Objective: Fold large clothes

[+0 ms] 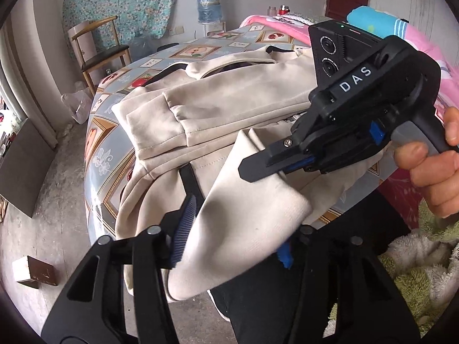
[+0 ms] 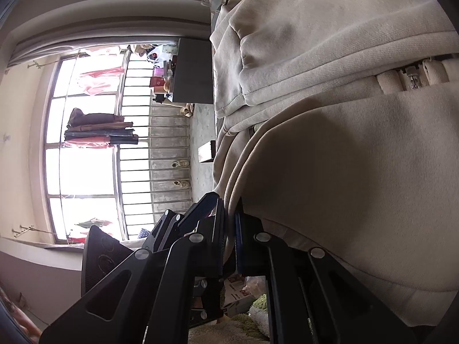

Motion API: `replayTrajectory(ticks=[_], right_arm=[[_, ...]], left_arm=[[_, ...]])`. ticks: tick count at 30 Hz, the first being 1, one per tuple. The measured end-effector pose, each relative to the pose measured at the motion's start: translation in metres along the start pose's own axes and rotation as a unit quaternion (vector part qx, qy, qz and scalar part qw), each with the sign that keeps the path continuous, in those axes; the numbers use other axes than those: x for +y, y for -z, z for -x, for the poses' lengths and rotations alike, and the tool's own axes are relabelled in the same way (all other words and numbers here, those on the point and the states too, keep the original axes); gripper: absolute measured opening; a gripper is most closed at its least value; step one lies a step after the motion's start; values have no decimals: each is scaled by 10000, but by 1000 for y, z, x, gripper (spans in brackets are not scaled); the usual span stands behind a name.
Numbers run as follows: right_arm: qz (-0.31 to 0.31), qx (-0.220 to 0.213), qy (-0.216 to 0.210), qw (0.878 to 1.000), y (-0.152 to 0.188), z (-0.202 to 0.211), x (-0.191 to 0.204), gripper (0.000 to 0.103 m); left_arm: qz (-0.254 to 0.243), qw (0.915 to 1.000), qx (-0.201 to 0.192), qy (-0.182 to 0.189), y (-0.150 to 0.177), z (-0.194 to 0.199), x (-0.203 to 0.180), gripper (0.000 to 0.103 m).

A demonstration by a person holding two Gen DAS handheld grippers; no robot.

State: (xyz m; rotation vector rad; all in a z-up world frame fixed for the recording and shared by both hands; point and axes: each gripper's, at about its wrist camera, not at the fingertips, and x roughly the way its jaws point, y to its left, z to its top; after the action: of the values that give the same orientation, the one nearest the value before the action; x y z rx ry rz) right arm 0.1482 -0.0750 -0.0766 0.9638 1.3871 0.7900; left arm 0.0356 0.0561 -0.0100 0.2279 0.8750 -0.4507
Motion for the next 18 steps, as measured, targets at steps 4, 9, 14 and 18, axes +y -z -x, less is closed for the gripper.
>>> replayTrajectory(ticks=[4, 9, 14, 18], right_arm=[[57, -72, 54, 9999, 0, 6, -2, 9], [218, -511, 359, 9978, 9, 45, -10, 30], [471, -1506, 1334, 9784, 30, 130, -23, 45], [511, -2515, 2534, 9327, 44, 207, -33, 58]], left_arm=[[55, 9999, 16, 90, -3, -6, -1, 18], [239, 9994, 114, -218, -5, -11, 2, 5], [822, 9955, 311, -351, -8, -21, 13, 5], [870, 9933, 372, -661, -10, -30, 9, 5]])
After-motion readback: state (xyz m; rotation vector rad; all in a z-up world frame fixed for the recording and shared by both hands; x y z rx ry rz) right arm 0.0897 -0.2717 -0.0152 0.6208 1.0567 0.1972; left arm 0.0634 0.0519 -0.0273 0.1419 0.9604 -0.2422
